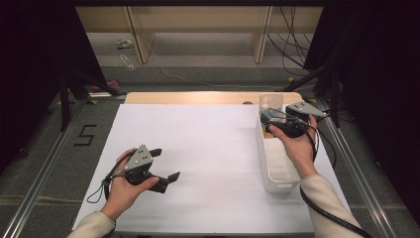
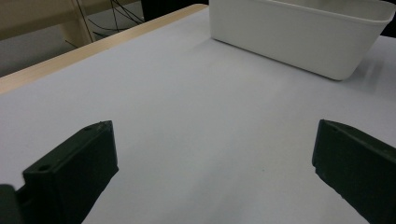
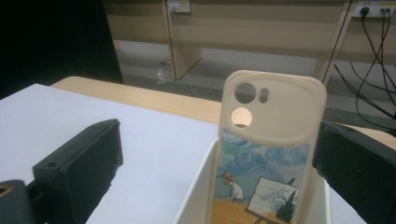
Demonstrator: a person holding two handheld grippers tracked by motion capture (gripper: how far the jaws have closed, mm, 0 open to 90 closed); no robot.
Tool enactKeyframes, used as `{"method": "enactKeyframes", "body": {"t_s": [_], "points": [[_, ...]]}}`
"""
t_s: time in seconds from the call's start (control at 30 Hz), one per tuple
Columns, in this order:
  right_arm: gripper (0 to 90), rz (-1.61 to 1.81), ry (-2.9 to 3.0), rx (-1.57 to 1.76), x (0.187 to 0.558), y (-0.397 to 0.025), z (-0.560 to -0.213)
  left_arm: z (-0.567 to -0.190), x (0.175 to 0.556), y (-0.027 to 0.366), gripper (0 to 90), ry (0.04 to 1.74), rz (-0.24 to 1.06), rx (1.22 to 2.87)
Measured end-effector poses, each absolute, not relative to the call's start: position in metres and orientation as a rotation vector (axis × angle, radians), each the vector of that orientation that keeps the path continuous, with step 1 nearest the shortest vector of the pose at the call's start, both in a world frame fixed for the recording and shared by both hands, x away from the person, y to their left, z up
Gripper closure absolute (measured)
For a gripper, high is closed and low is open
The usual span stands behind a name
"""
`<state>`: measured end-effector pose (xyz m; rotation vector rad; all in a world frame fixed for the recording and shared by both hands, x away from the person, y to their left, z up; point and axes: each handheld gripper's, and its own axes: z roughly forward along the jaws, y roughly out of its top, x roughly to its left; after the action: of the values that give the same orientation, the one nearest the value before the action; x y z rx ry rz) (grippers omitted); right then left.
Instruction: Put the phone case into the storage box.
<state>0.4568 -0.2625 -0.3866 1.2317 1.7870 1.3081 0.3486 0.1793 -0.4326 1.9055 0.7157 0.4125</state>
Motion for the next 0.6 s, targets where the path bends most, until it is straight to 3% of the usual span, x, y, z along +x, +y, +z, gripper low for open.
{"method": "enactKeyframes", "body": {"t_s": [0.6], "points": [[1.7, 1.376, 1.843, 1.189, 0.437, -0.265, -0.384, -0.432, 0.348, 0.180, 0.0, 0.717, 0.415, 1.904]]}}
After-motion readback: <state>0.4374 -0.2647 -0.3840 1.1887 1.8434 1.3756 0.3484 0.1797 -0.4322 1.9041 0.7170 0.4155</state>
